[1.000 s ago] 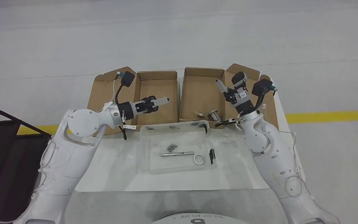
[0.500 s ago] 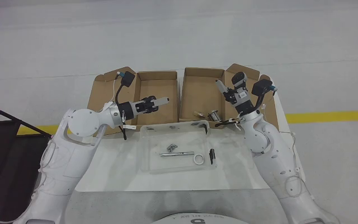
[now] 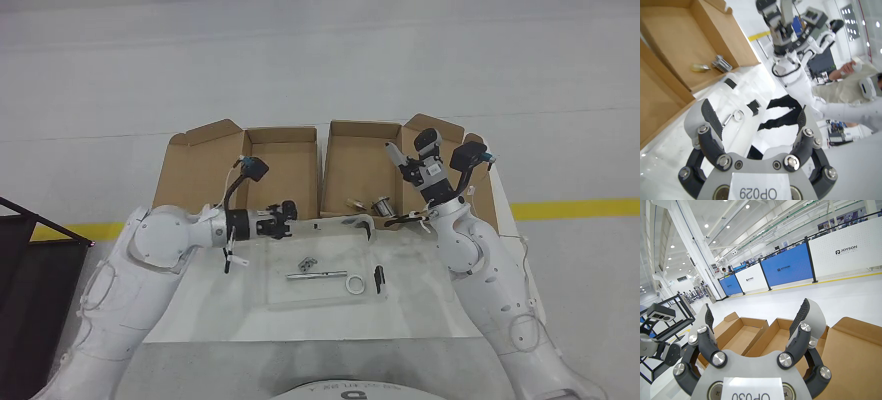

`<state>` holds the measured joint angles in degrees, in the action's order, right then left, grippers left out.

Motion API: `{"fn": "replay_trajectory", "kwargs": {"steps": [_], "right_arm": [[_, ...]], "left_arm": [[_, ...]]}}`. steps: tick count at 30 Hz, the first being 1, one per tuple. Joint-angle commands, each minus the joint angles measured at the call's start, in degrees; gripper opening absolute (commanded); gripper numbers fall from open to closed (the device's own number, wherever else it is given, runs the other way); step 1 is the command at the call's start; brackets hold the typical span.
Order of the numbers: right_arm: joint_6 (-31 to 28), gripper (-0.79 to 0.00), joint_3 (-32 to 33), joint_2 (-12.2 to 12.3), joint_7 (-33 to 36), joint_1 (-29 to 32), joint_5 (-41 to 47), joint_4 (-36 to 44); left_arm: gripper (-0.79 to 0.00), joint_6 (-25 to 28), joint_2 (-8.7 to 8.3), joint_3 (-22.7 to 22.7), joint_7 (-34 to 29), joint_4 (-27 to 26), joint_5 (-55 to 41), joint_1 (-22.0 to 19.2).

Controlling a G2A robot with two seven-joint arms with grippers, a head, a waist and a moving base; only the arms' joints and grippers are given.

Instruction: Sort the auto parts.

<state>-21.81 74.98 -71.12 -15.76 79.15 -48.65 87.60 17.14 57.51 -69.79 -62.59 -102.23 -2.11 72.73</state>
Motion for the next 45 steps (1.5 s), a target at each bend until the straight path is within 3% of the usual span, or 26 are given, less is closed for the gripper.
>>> {"fn": "replay_trajectory", "kwargs": {"steps": [1,7,12,19,21,24,31,45], "right_arm": [[0.0,0.0,0.0,0.0,0.0,0.0,0.0,0.0],[0.0,0.0,0.0,0.0,0.0,0.0,0.0,0.0],[0.0,0.0,0.0,0.0,0.0,0.0,0.0,0.0],[0.0,0.0,0.0,0.0,0.0,0.0,0.0,0.0],[0.0,0.0,0.0,0.0,0.0,0.0,0.0,0.0],[0.0,0.0,0.0,0.0,0.0,0.0,0.0,0.0],[0.0,0.0,0.0,0.0,0.0,0.0,0.0,0.0],[0.0,0.0,0.0,0.0,0.0,0.0,0.0,0.0]], "left_arm": [[0.0,2.23,-0.06,-0.14,-0.37,0.48,-0.99,0.23],[0.0,2.12,-0.06,-0.21,0.06,0.51,-0.57,0.24],[0.0,0.68,0.06,2.03,8.31,-1.6,14.85,1.1],[0.0,0.43,0.97,11.22,11.36,-0.65,34.61,-0.33],[-0.049,0.6,1.19,12.64,11.54,0.53,37.46,-1.33],[-0.123,0.64,1.5,14.04,12.5,2.54,39.63,-2.31],[-0.212,0.66,2.22,17.01,13.55,5.86,42.41,-3.89],[-0.249,3.6,2.09,18.32,8.08,7.85,42.95,-4.74]]}}
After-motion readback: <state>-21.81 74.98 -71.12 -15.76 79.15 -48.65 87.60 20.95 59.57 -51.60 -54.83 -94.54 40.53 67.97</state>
